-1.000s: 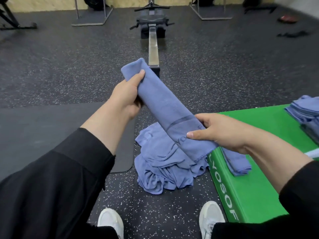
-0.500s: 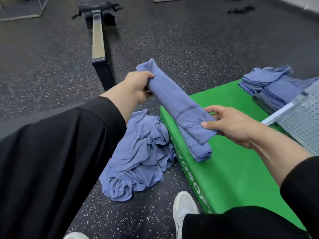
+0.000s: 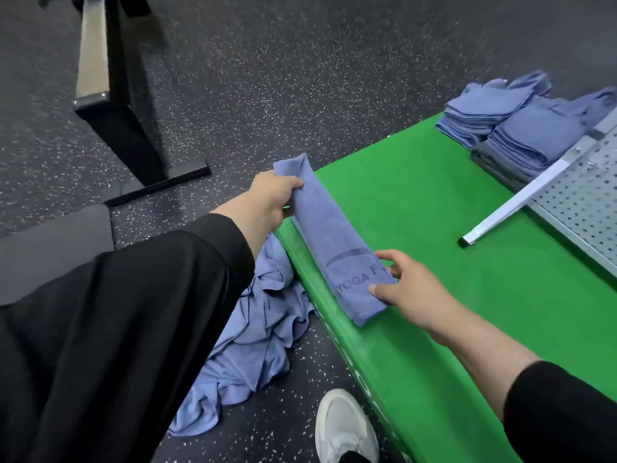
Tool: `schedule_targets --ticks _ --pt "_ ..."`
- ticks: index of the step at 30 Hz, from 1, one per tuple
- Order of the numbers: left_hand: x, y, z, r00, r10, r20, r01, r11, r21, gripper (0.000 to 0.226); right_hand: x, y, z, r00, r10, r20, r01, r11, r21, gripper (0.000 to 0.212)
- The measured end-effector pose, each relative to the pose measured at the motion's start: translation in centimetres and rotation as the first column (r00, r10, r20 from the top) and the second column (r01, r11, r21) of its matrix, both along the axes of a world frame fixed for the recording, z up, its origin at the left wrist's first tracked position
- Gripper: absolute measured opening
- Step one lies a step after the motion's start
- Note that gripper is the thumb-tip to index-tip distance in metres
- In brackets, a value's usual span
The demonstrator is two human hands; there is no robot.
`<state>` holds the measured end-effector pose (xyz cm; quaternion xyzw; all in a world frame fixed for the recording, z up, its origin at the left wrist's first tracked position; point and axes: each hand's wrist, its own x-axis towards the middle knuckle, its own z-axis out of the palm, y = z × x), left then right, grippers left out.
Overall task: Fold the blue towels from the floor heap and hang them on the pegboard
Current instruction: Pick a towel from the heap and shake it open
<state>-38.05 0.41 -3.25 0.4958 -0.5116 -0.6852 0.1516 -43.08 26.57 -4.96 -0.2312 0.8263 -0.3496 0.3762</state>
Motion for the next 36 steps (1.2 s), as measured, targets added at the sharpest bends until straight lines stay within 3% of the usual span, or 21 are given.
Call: schedule_targets --ticks 3,5,7,9,11,13,16,18,25,30,36 --pt "-0.8 -0.8 -1.3 0.986 -0.087 0.140 0.093 0.995 -0.041 0.028 -1.2 -1.0 -2.2 0.984 0.127 -0.127 -0.109 0.984 0.141 0.060" --pt "-0.5 -0.7 -2.4 0.884 -0.123 0.451 0.279 0.913 -0.298 0.033 -1.5 -1.3 -3.5 0.931 0.265 -0.252 -0.192 0.941 0.280 0.064" --pt "0.5 0.4 -3.9 0.779 -0.069 0.624 0.488 0.691 -0.533 0.047 -1.2 -1.2 -4.5 0.873 0.334 -0.356 -0.221 0.921 0.322 0.069" --pt "2.0 3.3 -5.4 0.773 -0.117 0.623 0.608 0.415 -0.676 0.047 -1.0 -1.1 -4.7 0.791 0.369 -0.488 -0.216 0.915 0.342 0.075" --pt "3.4 6.5 -6.6 0.749 -0.188 0.635 0.662 0.185 -0.726 0.040 -1.0 -1.1 -4.7 0.656 0.421 -0.627 -0.244 0.904 0.351 0.065" --pt "4.4 9.0 -7.8 0.673 -0.248 0.696 0.726 0.045 -0.686 0.037 -0.9 -1.2 -4.9 0.522 0.487 -0.700 -0.332 0.872 0.359 0.041" --pt "5.6 10.6 -9.0 0.462 -0.324 0.826 0.878 0.037 -0.477 0.049 -0.4 -1.4 -5.1 0.429 0.600 -0.675 -0.417 0.795 0.441 0.018" --pt "6.1 10.5 -9.0 0.406 -0.339 0.849 0.906 0.028 -0.422 0.052 -0.2 -1.5 -5.0 0.417 0.641 -0.644 -0.420 0.765 0.489 0.021" --pt "10.4 8.5 -5.9 0.545 -0.338 0.768 0.831 0.090 -0.550 0.030 2.2 -4.7 -1.2 0.396 0.635 -0.664 -0.475 0.760 0.444 0.024" --pt "19.0 5.6 -4.3 0.536 -0.254 0.805 0.843 0.111 -0.526 0.024 5.7 -10.3 2.3 0.277 0.771 -0.573 -0.643 0.592 0.486 0.029" --pt "29.8 2.0 -3.8 0.487 -0.173 0.856 0.871 0.172 -0.461 0.026 12.2 -17.6 5.5 0.144 0.917 -0.372 -0.697 0.361 0.620 0.038"
